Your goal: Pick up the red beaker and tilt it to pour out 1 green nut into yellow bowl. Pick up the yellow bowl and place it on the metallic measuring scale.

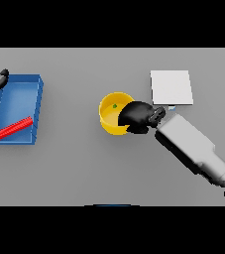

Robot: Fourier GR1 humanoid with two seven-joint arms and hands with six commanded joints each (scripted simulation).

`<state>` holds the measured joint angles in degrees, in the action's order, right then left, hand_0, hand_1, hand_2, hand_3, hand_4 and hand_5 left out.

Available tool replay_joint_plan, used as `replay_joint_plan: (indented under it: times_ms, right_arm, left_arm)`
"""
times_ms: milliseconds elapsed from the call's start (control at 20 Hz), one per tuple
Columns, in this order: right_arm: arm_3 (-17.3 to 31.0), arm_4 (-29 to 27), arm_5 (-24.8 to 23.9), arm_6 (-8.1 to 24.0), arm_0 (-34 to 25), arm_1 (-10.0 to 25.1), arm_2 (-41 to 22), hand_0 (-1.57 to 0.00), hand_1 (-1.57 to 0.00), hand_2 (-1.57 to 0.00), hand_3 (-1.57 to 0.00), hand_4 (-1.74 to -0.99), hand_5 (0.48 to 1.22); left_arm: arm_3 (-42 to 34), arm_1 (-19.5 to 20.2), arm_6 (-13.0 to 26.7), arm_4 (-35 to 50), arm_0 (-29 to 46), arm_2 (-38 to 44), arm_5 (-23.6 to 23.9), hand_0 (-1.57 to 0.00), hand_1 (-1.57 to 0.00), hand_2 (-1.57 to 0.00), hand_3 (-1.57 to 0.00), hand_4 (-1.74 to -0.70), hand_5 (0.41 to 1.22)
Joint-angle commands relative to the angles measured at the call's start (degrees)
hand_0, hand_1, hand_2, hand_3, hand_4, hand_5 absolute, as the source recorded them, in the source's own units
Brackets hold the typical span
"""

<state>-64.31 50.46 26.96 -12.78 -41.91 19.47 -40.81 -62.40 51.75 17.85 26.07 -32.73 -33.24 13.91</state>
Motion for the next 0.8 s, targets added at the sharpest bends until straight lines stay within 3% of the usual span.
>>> replay_joint_plan:
  times_ms: [0, 300, 750]
  right_arm:
    - [-0.6, -0.3, -0.1, 0.3, 0.1, 0.2, 0.6, -1.53, -1.53, -1.33, -1.32, -1.727, 1.211]
    - [-7.4, -3.5, 4.7, 3.9, -0.2, 3.2, 4.7, -1.56, -1.56, -1.43, -1.23, -1.737, 1.218]
    - [-11.8, -3.3, 3.5, 7.6, 0.3, 7.6, 9.3, -1.56, -1.57, -1.51, -1.15, -1.741, 1.220]
  left_arm:
    - [-0.1, 0.0, 0.1, 0.4, -0.1, 0.3, -0.1, 0.00, 0.00, 0.00, 0.00, -0.72, 0.695]
    - [-0.1, -0.7, 0.8, -0.3, -0.3, -0.5, 0.4, 0.00, 0.00, 0.00, 0.00, -0.72, 0.692]
    - [-1.2, 0.1, 0.9, -0.3, -0.2, -0.3, 0.6, 0.00, 0.00, 0.00, 0.00, -0.72, 0.698]
